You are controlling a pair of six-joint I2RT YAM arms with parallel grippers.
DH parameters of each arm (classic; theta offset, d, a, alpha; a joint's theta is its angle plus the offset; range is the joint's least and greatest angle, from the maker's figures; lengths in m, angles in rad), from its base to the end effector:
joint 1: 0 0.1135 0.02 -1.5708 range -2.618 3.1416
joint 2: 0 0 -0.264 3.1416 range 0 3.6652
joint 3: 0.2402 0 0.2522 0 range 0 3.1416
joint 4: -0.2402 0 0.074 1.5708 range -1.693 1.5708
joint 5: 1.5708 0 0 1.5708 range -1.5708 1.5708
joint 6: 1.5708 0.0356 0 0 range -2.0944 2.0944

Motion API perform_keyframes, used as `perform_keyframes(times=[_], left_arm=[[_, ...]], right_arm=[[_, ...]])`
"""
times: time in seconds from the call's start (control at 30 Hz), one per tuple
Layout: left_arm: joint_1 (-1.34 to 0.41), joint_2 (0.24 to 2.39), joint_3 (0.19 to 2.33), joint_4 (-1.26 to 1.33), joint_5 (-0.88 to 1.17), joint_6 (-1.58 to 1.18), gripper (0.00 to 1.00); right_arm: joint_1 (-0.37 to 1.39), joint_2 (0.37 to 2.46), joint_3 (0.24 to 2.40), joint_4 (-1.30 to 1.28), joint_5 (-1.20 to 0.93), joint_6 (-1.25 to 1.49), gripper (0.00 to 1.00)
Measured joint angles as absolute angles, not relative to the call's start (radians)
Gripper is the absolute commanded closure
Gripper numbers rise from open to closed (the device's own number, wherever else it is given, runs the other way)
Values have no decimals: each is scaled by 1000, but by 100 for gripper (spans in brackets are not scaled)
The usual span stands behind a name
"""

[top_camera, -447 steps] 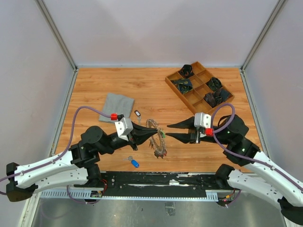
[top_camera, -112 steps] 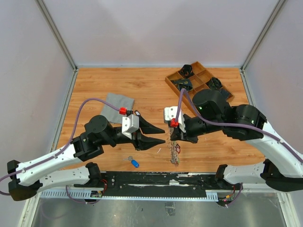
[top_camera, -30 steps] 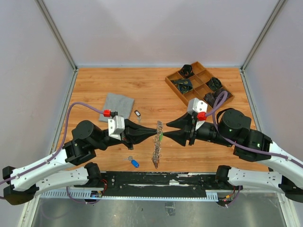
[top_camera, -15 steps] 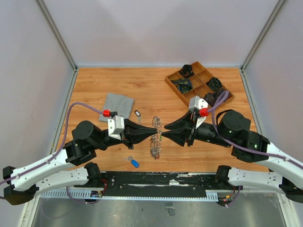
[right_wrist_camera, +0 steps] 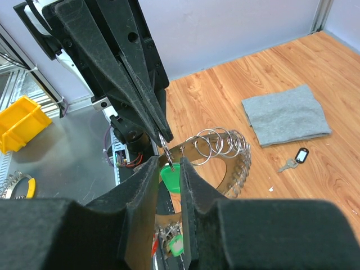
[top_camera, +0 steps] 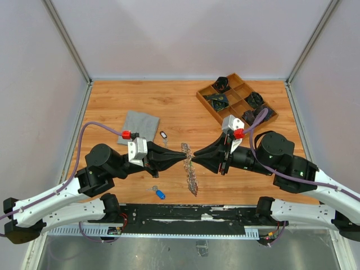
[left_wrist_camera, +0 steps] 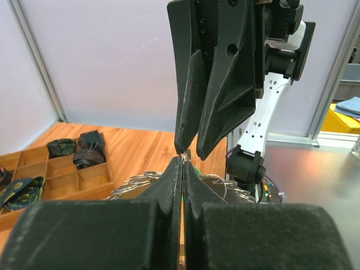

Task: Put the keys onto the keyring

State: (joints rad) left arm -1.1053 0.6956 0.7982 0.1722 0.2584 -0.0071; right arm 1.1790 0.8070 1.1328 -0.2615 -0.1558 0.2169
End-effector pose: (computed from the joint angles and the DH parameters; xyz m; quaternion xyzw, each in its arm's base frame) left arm 0.0633 -0.1464 0.3969 0.4000 0.4570 -0.4835 0.6304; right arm 0.0557 0.1493 0.4464 -0.3659 0.5783 0.5082 0.5230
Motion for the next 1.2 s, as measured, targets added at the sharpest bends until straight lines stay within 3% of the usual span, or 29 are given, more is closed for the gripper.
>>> perform_keyframes(times=[0.47, 1.03, 1.2], left_arm=[[-1106, 688, 791, 173, 253, -7, 100], [-1106, 676, 785, 173, 233, -7, 99], [-1106, 676, 778, 169, 229, -7, 100]], right_arm=[[1179, 820, 1133, -262, -157, 236, 100], [1179, 869, 1157, -320, -104, 291, 99], [1179, 883, 1157, -335, -104, 294, 83]])
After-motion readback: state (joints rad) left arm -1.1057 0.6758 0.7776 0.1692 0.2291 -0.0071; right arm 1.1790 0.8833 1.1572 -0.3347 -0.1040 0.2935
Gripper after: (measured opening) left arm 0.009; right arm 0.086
